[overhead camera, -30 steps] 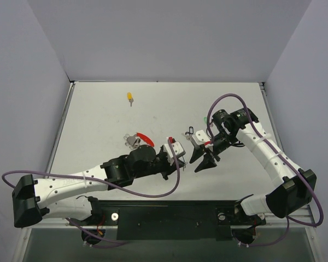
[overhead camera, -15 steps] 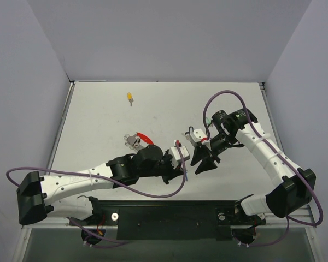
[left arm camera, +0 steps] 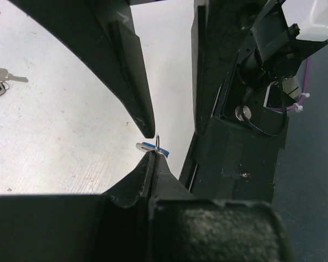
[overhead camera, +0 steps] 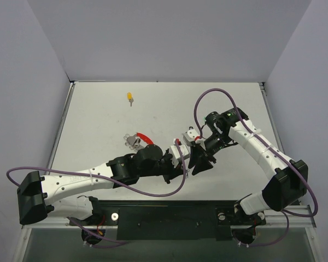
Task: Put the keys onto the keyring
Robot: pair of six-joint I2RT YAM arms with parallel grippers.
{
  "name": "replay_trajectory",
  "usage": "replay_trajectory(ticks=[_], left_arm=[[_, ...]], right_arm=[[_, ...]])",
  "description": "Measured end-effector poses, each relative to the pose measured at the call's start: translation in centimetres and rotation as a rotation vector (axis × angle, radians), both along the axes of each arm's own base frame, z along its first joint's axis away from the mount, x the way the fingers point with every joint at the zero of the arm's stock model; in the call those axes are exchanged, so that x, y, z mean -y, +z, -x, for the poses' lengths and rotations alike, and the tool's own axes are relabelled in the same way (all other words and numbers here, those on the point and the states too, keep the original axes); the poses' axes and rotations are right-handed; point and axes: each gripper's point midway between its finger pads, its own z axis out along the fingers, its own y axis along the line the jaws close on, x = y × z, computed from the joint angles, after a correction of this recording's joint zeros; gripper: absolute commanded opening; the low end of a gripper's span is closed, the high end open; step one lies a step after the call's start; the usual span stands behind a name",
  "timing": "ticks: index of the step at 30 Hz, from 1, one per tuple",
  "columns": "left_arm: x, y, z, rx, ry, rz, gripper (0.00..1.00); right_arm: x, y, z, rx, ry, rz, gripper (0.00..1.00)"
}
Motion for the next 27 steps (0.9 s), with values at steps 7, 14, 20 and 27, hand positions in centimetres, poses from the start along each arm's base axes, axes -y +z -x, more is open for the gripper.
replay_trajectory(ticks=[7,14,20,27], left_arm=[[0.36,0.61,-0.1,0.003,0.003,0.028,0.0],[0.44,0.76,-0.12,0.001,0.005,0.035,0.0],[0.48,0.79,-0.01,-0.01,0.005,0.04,0.0],[0.49,0.78,0.07,-0.017,0.005,0.041,0.01]], right_arm=[[-0.23,-0.2,0.08,-0.01,0.009,0.002,0.28],[-0.35,-0.16,0.08,-0.008,0.011,-0.003,0.12],[-0.42,-0.21,-0.08,0.0,0.011,-0.006,0.0],[-0.44,-0.31,-0.26,0.007,0.008,-0.003,0.0]])
